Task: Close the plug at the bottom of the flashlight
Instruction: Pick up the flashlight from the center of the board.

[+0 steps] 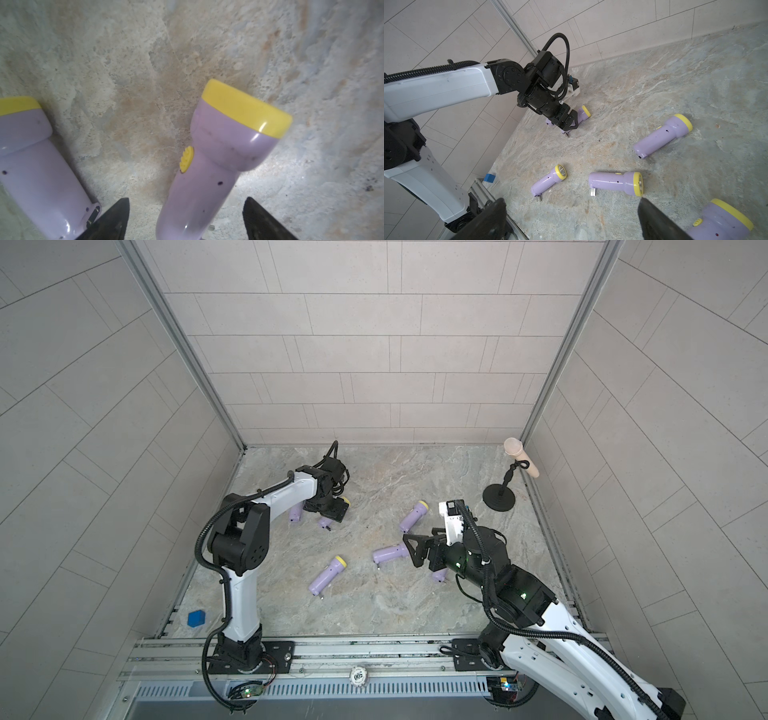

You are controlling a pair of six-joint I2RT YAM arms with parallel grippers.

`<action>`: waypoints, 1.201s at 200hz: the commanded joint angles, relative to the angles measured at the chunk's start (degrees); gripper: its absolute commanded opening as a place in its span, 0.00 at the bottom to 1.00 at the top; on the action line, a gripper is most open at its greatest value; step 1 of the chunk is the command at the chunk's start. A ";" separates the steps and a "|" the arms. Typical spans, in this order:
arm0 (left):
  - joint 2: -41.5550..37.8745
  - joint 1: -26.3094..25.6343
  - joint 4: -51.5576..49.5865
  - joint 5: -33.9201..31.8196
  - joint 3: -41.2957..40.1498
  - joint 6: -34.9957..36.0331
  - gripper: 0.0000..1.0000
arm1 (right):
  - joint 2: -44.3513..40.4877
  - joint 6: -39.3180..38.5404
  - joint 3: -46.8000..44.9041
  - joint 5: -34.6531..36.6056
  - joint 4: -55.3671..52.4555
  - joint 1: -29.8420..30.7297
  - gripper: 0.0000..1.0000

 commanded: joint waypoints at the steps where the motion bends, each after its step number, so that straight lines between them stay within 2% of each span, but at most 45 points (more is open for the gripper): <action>1: 1.89 -0.26 -0.78 -1.04 1.65 0.54 0.88 | -0.44 0.67 -0.35 0.56 1.19 0.18 1.00; 66: 3.65 -0.19 -0.51 -1.96 2.29 0.14 0.81 | 0.29 0.68 -0.38 0.39 1.50 0.16 1.00; 240: 5.59 -0.29 -0.74 -2.84 2.46 -0.69 0.49 | 0.91 1.27 -1.21 0.38 1.91 0.24 1.00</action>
